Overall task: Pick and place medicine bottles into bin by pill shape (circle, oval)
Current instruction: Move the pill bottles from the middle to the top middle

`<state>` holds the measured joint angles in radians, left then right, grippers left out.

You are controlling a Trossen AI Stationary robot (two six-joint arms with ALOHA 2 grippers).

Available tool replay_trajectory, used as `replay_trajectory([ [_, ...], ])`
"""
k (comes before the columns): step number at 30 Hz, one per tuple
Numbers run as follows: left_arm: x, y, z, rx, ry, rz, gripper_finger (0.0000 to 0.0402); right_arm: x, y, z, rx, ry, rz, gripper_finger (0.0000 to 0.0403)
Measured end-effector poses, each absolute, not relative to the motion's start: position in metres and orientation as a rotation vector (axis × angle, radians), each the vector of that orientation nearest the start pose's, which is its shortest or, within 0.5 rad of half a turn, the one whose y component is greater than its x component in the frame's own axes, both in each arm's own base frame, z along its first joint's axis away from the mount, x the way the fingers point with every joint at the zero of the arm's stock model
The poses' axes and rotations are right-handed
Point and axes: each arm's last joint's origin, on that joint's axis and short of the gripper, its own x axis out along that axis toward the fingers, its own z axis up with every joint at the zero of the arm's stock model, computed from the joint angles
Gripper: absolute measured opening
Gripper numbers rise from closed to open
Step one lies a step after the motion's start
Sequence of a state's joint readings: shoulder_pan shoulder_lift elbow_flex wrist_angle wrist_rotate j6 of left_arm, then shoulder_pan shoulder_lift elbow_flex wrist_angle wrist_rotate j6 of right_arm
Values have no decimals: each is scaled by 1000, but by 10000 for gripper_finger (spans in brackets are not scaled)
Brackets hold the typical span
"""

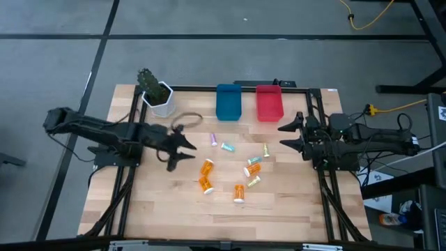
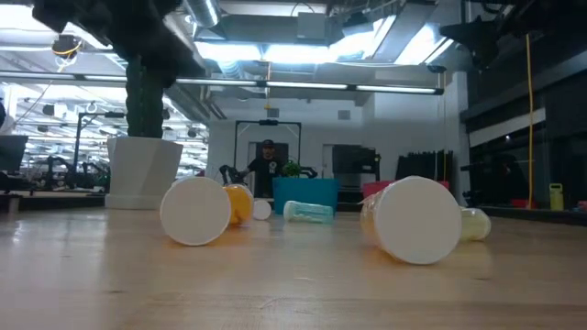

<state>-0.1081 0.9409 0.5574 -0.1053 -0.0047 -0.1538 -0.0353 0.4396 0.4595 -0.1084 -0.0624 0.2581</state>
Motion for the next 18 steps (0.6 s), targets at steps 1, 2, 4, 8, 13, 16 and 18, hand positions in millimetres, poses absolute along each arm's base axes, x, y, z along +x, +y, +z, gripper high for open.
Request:
replay_trajectory([
  [1,203,-26,234,-107,535,-74,163,122,-3,271,262,99,15,271],
  [2,207,-30,232,-96,569,-86,163,123,-3,271,262,107,14,271],
  [4,212,-37,229,-88,618,-111,163,125,-3,269,264,122,12,271],
  [8,218,-46,224,-80,646,-146,163,127,-3,266,266,152,8,271],
  [13,219,-55,218,-101,676,-128,158,128,-3,265,268,165,6,271],
  [16,219,-65,213,-77,703,-167,131,128,-3,265,268,167,6,271],
  [18,218,-72,210,-60,716,-182,101,128,-3,265,268,167,6,271],
])
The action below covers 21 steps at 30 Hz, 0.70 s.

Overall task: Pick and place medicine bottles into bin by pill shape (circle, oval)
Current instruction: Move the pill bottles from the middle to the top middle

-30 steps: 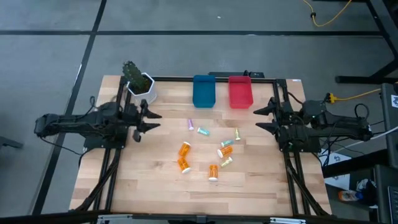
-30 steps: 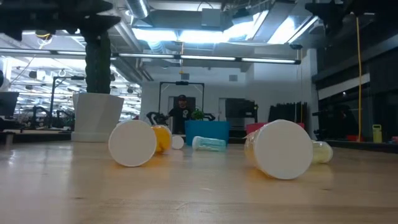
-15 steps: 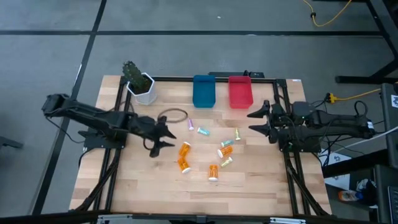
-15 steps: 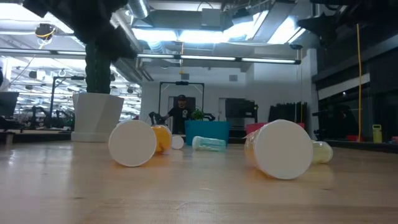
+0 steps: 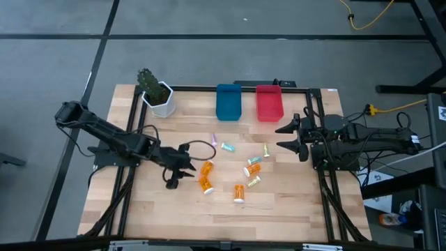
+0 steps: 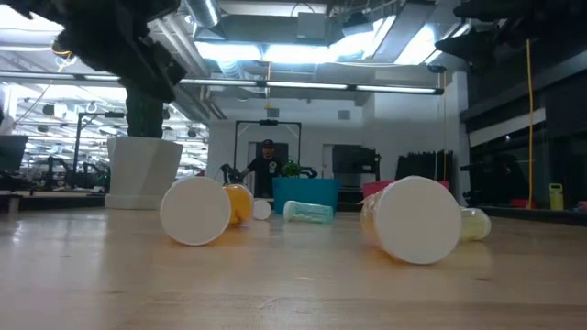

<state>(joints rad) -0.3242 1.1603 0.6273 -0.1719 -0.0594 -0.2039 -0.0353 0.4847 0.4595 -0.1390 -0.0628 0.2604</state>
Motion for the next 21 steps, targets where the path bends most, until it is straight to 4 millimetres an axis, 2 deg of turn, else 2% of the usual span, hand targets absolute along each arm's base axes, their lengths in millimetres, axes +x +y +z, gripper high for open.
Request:
replay_trajectory([
  [6,217,-83,205,-58,722,-99,9,128,-3,264,268,167,5,271],
  [9,217,-83,205,-125,711,-28,15,128,-3,264,268,168,5,271],
  [15,213,-88,201,-255,738,-2,39,128,-3,264,268,168,5,271],
  [17,213,-95,193,-226,780,-22,39,128,-3,264,268,169,5,271],
  [21,216,-107,165,-190,907,-8,36,128,-3,264,286,170,3,271],
])
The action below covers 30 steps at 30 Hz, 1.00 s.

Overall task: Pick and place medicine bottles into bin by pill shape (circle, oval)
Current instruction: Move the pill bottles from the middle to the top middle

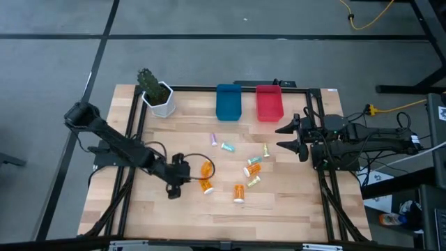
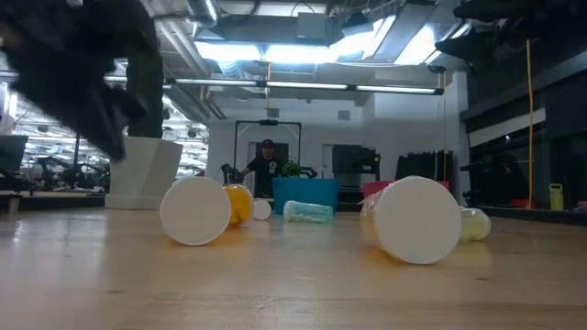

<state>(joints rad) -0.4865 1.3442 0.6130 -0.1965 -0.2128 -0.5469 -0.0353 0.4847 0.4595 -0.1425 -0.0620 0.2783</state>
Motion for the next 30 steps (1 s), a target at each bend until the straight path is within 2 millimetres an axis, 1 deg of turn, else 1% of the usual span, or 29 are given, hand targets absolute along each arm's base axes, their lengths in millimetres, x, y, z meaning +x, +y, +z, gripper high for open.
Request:
replay_trajectory([
  [3,225,-114,149,-189,920,-5,37,128,-3,264,303,170,1,271],
  [6,237,-120,141,-174,912,-15,40,128,-3,264,318,169,0,271],
  [11,257,-127,138,-114,894,-39,36,128,-3,264,317,169,0,271],
  [14,272,-125,139,-58,858,-37,36,128,-3,264,315,166,-18,271],
  [16,281,-121,139,-20,846,-6,39,128,-4,264,313,163,-41,271],
  [20,293,-103,136,3,847,61,39,128,-4,264,313,162,-51,271],
  [26,301,-72,134,-20,863,153,36,128,-4,264,313,167,-51,271],
  [30,305,-54,134,-1,866,189,35,128,-4,264,313,168,-51,271],
])
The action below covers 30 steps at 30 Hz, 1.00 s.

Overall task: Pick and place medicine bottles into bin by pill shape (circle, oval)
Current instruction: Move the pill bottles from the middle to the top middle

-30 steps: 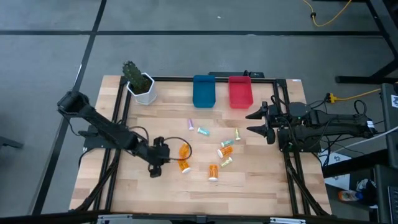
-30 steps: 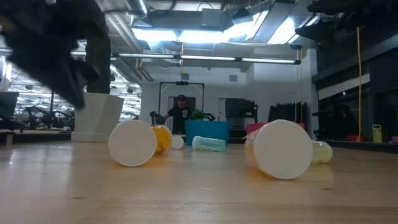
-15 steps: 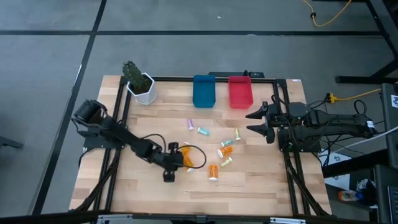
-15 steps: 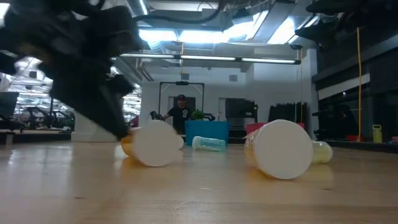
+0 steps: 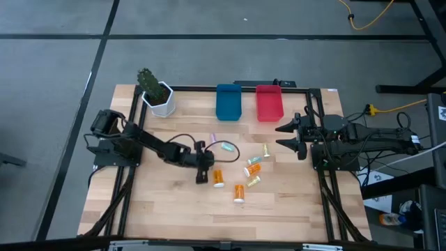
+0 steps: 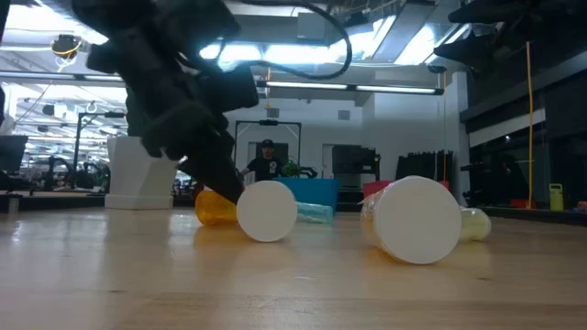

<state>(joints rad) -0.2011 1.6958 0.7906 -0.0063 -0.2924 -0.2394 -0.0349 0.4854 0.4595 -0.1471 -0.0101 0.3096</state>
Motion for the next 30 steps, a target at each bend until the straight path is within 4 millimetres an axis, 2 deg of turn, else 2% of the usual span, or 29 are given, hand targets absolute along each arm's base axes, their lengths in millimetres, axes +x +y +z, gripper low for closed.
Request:
replay_trajectory([
  [14,310,20,135,48,888,340,35,128,-4,264,316,168,-51,271],
  [19,307,36,137,-3,891,389,35,128,-4,264,316,168,-51,271],
  [22,304,32,143,-78,889,338,35,128,-4,264,316,169,-51,271],
  [25,300,19,155,-139,881,240,35,128,-4,263,314,173,-52,271],
  [30,294,-19,174,-223,836,127,35,128,-4,263,314,174,-52,271],
])
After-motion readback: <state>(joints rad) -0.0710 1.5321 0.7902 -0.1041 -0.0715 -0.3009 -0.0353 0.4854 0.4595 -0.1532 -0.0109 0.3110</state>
